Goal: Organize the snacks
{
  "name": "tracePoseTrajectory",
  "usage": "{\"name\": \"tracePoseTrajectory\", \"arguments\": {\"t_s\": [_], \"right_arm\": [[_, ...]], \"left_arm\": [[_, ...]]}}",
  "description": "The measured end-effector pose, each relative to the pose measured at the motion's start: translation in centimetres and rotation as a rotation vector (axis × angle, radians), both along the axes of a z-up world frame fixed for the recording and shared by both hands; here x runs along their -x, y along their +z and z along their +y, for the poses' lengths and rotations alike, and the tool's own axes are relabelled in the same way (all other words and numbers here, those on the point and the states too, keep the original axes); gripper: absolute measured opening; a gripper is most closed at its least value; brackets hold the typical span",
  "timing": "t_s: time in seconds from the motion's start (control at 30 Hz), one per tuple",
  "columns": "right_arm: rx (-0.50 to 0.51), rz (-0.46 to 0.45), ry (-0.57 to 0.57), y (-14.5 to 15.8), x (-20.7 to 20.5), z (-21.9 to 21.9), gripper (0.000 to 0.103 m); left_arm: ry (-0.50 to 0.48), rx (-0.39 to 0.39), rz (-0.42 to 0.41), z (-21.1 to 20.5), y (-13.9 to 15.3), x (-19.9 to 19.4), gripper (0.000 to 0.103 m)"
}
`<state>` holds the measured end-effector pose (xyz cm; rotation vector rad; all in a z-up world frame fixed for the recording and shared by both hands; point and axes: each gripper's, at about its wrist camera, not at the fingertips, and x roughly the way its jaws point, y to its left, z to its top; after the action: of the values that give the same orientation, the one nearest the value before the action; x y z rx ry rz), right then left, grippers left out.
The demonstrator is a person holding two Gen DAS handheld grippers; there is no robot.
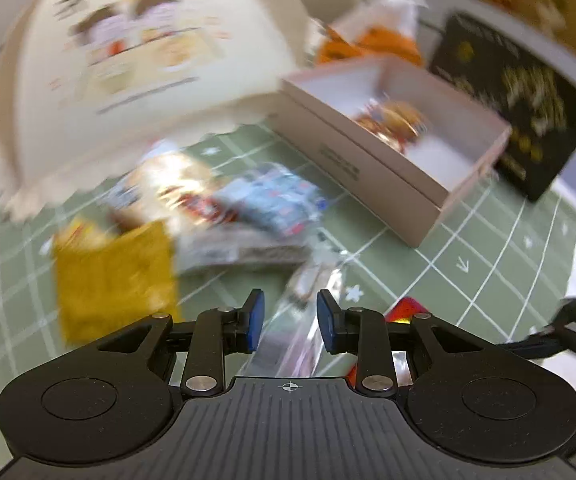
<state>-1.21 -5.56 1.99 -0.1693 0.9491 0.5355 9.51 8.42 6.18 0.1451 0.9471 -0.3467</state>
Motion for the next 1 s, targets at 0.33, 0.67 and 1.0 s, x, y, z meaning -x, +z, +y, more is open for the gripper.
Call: {"name": "tracePoseTrajectory", "arguments": {"t_s": [0.33, 0.67, 1.0], "right_arm": [[-0.048, 0.012, -0.175, -0.1, 1.0, -5.3, 0.075], [-0.002, -0.032, -0.073, 0.4, 1.4, -4.9, 0.076], [-0.004, -0.094, -0.038, 2.0, 0.0, -5.7, 0.078]], "left_arm": [[-0.061, -0.099, 0.046, -3.8, -2.4, -3.8, 0.038], [0.082, -0.071, -0.023, -2.9, -2.7, -5.4, 0.039], [0.149, -0.064, 0.05, -0.4, -2.9, 0.3, 0.035]]}}
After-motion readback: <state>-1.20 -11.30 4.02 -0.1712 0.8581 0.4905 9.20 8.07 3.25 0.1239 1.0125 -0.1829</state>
